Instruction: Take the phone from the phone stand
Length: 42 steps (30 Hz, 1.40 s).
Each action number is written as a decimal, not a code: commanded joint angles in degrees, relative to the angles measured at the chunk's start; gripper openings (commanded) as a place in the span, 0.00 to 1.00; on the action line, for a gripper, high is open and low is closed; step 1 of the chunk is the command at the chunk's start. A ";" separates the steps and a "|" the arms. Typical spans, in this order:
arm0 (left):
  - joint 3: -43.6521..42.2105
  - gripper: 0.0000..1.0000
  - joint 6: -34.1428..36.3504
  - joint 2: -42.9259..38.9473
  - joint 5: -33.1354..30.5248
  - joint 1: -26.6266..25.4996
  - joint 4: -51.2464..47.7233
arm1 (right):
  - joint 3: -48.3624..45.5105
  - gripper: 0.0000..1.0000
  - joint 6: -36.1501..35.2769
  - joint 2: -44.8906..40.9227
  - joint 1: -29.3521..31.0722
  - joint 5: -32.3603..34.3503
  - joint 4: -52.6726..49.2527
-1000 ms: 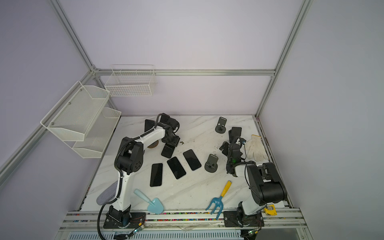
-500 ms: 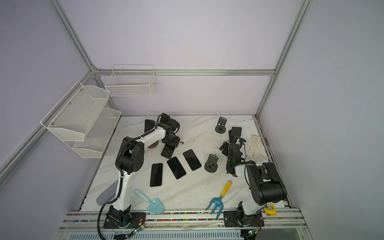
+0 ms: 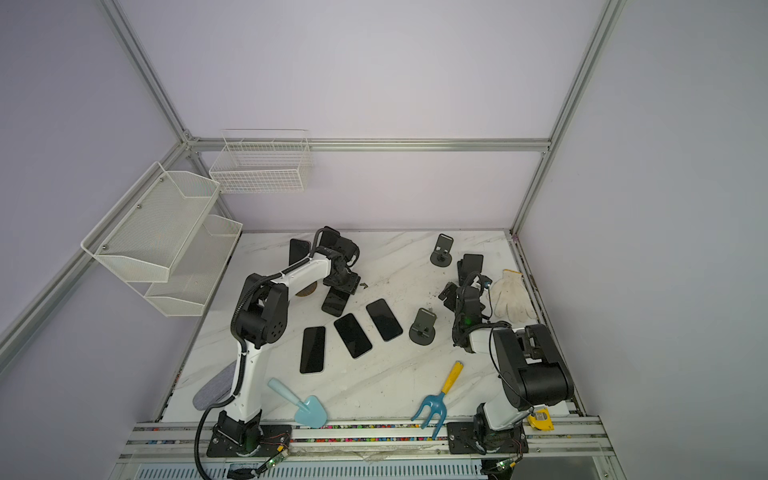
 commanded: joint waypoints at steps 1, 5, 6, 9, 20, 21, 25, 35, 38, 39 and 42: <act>-1.76 0.73 0.84 0.49 -1.42 0.69 0.34 | 0.87 0.96 -0.33 0.09 0.45 1.23 -1.11; -1.76 0.73 0.82 0.75 -1.21 0.69 0.30 | 0.99 0.96 -0.42 0.27 0.55 1.25 -1.24; -1.86 0.73 0.76 0.74 -1.40 0.69 0.32 | 1.00 0.96 -0.42 0.25 0.55 1.23 -1.26; -1.88 0.74 0.78 0.57 -2.07 0.78 0.29 | 1.01 0.96 -0.43 0.24 0.59 1.27 -1.24; -1.73 0.75 0.41 0.82 -3.15 0.96 0.23 | 1.00 0.97 -0.08 0.07 0.66 2.03 -1.72; -1.71 0.75 0.54 0.82 -3.27 0.96 0.18 | 1.06 0.97 -0.07 0.07 0.64 2.03 -1.69; -1.78 0.75 0.57 1.06 -3.32 0.96 0.10 | 1.09 0.97 -0.07 0.06 0.72 2.03 -1.72; -1.72 0.75 0.66 1.21 -3.83 0.98 -0.09 | 1.30 0.97 -0.16 0.31 0.81 2.03 -1.89; -1.73 0.76 0.90 1.44 -3.90 0.96 -0.21 | 1.35 0.97 -0.21 0.34 0.81 1.94 -1.93; -1.64 0.76 0.90 1.44 -3.97 0.96 -0.25 | 1.35 0.97 -0.16 0.34 0.81 1.97 -1.96; -1.61 0.76 1.08 1.54 -3.64 0.96 -0.28 | 1.35 0.97 -0.16 0.39 0.81 1.94 -1.94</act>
